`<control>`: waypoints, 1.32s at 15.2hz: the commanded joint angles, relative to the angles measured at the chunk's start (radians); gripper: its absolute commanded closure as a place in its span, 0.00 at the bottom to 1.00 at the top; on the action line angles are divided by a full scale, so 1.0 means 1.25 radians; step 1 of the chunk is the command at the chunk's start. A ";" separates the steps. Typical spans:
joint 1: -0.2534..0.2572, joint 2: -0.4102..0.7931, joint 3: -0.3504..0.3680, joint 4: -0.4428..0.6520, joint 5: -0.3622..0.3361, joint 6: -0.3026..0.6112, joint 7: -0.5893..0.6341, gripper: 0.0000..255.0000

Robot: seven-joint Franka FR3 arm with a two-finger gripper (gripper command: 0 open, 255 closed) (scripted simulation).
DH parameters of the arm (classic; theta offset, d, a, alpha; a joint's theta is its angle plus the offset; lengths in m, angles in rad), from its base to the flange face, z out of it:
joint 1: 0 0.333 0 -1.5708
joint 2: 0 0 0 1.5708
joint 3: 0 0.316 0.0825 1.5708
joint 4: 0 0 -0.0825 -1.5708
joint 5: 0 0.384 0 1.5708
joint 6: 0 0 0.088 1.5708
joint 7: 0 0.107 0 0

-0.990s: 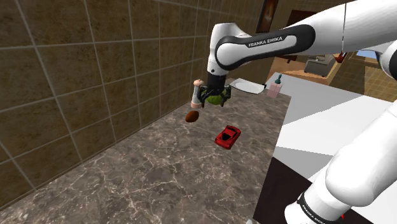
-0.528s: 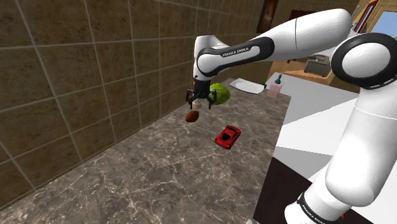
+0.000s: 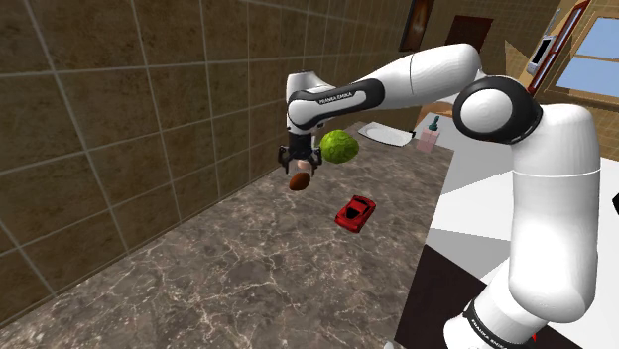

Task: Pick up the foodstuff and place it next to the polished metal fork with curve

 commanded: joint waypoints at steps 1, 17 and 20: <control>0.000 0.011 -0.002 -0.008 -0.002 0.018 0.004 0.00; -0.001 0.025 -0.004 -0.036 -0.006 0.061 0.007 1.00; -0.001 0.025 -0.004 -0.037 -0.006 0.061 0.007 1.00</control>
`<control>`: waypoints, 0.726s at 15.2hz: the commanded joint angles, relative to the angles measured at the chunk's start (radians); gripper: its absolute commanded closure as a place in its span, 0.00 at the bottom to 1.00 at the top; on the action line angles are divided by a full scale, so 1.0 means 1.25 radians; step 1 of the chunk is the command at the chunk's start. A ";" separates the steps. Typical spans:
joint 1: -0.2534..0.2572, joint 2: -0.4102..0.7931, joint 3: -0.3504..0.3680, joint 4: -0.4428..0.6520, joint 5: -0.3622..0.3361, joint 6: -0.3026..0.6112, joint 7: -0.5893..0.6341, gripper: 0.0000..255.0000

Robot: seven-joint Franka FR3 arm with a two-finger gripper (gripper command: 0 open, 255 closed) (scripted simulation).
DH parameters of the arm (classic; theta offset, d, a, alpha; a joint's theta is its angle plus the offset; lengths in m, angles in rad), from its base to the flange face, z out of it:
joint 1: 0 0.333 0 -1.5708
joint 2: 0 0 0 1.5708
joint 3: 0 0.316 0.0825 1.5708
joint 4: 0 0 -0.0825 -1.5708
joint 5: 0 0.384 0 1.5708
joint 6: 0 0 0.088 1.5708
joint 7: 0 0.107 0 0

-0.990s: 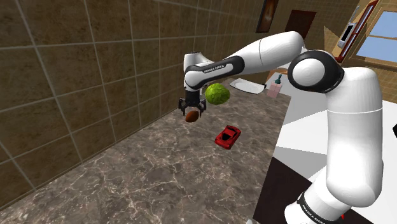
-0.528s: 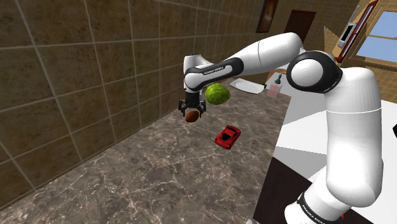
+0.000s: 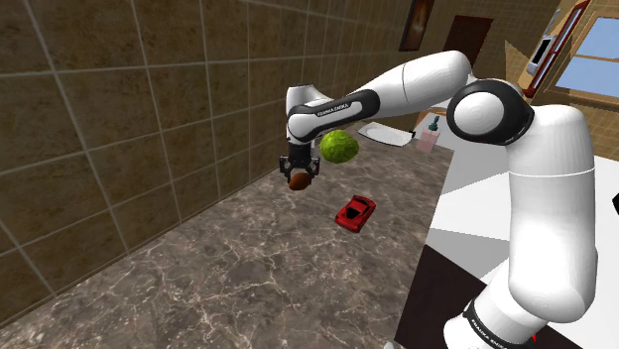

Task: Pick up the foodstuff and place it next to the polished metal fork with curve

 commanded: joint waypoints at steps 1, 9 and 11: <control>0.000 0.000 0.000 -0.001 0.000 0.000 0.000 1.00; -0.001 -0.025 0.002 0.028 0.006 -0.053 -0.005 1.00; -0.001 -0.032 0.003 0.038 0.007 -0.071 -0.007 1.00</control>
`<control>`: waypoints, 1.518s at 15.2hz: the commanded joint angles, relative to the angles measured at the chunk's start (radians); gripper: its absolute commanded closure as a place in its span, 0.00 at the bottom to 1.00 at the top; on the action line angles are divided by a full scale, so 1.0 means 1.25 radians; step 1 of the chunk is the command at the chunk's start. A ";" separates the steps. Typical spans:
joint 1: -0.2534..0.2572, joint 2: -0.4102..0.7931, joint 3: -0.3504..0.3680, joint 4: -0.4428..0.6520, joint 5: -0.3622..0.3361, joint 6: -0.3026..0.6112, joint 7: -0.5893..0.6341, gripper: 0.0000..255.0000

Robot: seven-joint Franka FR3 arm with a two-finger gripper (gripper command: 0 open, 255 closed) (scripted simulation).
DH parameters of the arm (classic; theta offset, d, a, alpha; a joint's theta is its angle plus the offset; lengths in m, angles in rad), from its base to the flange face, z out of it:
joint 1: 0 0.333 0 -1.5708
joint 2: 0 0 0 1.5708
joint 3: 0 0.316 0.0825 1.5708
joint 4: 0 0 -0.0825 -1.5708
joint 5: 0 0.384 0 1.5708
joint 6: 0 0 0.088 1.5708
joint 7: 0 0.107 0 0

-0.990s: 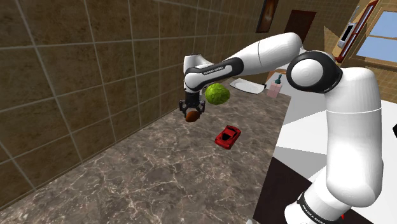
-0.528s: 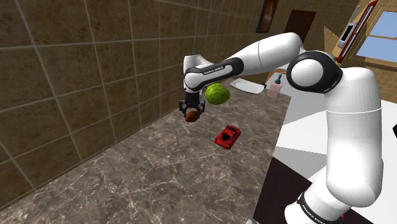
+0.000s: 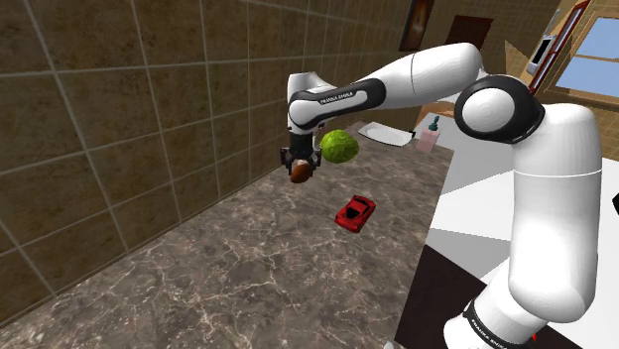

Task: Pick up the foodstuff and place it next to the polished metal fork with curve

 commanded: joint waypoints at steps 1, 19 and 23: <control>0.000 -0.003 0.001 0.018 0.001 -0.021 -0.002 1.00; 0.007 -0.065 0.009 0.102 0.014 -0.167 -0.003 1.00; 0.023 -0.172 0.028 -0.053 0.030 -0.120 0.038 1.00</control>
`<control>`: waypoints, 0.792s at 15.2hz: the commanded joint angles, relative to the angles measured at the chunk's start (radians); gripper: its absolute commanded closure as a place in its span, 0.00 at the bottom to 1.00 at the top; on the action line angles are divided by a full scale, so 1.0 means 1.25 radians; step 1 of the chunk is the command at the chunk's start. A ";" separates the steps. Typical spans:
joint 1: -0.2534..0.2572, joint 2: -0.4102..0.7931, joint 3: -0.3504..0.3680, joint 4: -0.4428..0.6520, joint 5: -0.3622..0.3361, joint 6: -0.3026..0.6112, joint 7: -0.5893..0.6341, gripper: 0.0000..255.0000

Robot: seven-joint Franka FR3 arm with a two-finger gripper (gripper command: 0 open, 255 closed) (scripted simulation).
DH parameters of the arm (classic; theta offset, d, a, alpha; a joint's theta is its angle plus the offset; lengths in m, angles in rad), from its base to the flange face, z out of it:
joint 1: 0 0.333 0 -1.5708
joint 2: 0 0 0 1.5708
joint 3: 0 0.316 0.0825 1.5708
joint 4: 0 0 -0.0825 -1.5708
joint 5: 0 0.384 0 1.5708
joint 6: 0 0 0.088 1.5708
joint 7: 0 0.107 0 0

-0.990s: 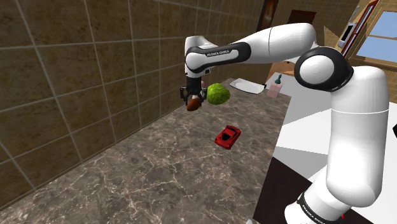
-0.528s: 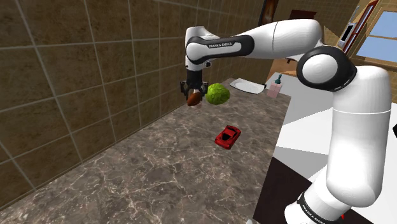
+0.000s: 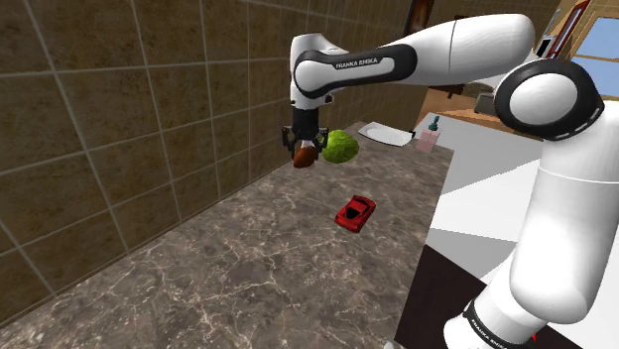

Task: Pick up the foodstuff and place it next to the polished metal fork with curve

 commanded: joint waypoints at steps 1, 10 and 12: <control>0.008 -0.051 0.009 -0.070 0.009 0.019 0.019 1.00; 0.060 -0.244 0.063 -0.313 0.059 0.071 0.114 1.00; 0.075 -0.281 0.077 -0.355 0.073 0.077 0.136 1.00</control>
